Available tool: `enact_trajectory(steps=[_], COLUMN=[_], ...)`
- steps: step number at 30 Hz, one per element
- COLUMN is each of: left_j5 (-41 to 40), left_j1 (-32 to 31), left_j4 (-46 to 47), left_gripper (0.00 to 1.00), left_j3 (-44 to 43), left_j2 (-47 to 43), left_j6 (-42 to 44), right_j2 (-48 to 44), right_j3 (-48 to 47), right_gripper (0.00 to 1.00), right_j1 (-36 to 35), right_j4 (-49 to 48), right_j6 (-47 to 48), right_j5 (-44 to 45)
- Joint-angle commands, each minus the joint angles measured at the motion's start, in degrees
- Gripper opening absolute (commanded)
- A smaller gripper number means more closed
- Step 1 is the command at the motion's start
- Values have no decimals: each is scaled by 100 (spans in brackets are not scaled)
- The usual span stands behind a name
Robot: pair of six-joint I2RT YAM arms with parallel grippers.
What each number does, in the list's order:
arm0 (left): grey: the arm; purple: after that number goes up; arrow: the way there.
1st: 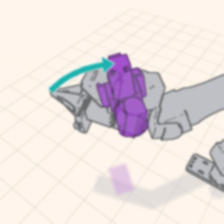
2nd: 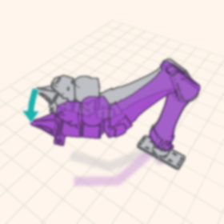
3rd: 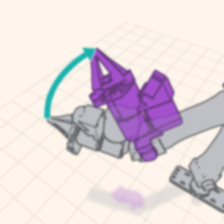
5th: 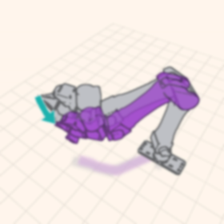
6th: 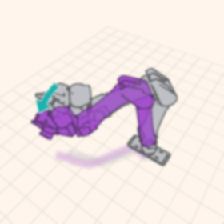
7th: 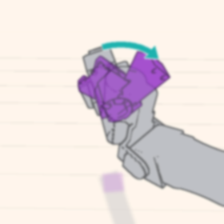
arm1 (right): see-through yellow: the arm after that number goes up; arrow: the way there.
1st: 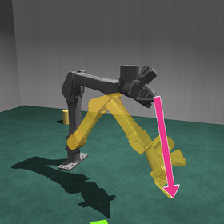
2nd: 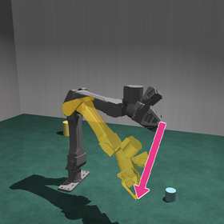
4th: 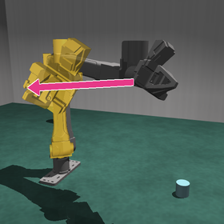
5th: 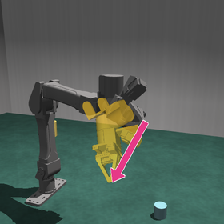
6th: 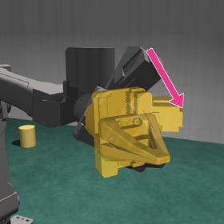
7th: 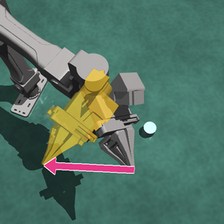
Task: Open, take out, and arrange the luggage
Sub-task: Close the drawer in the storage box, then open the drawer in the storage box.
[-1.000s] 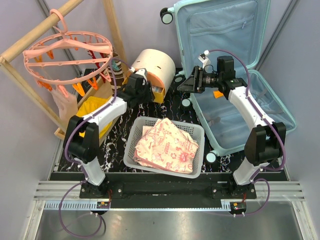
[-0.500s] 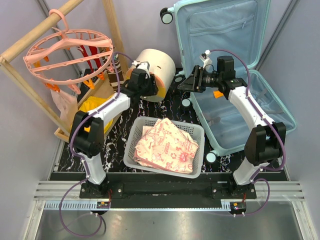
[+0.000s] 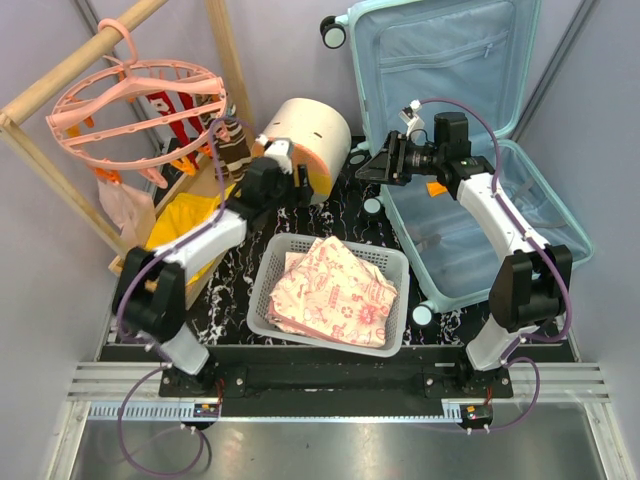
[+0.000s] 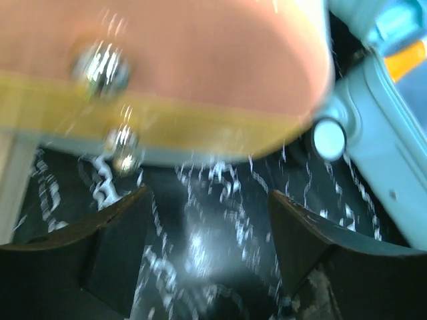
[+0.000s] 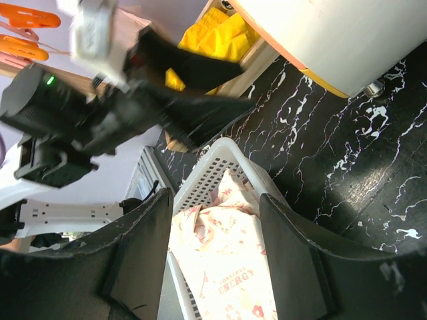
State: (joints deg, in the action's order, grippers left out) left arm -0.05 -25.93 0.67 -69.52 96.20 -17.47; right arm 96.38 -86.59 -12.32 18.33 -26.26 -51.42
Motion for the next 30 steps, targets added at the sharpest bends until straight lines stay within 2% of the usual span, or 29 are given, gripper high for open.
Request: enact_trajectory(steps=[1,4,8,15,23,27,30], left_j5=[33,32,-214,-328,-443,-399,-251], left_j1=[0,123,168,273,449,528,545], left_j4=[769,838,1356,1875,2078,2228,2279], left_gripper=[75,74,67,64,61,56,55], left_j3=[921,1273,1467,1134,1072,993,852], left_j2=[-1112,-1078,-806,55,478,662,865], left_j6=[552,622,631,745,825,842,860], right_j2=[-251,-163,-154,-277,-374,-304,-190], right_j3=[-25,-121,-262,-192,-122,-209,-350], right_gripper=[64,63,63,61,61,61,60], right_j1=[19,19,19,10,10,19,19], right_j4=[-145,-145,-137,-136,-136,-119,-93], right_j6=[-54,-81,-81,-195,-301,-318,-327], right_j5=[62,9,-9,62,132,97,9])
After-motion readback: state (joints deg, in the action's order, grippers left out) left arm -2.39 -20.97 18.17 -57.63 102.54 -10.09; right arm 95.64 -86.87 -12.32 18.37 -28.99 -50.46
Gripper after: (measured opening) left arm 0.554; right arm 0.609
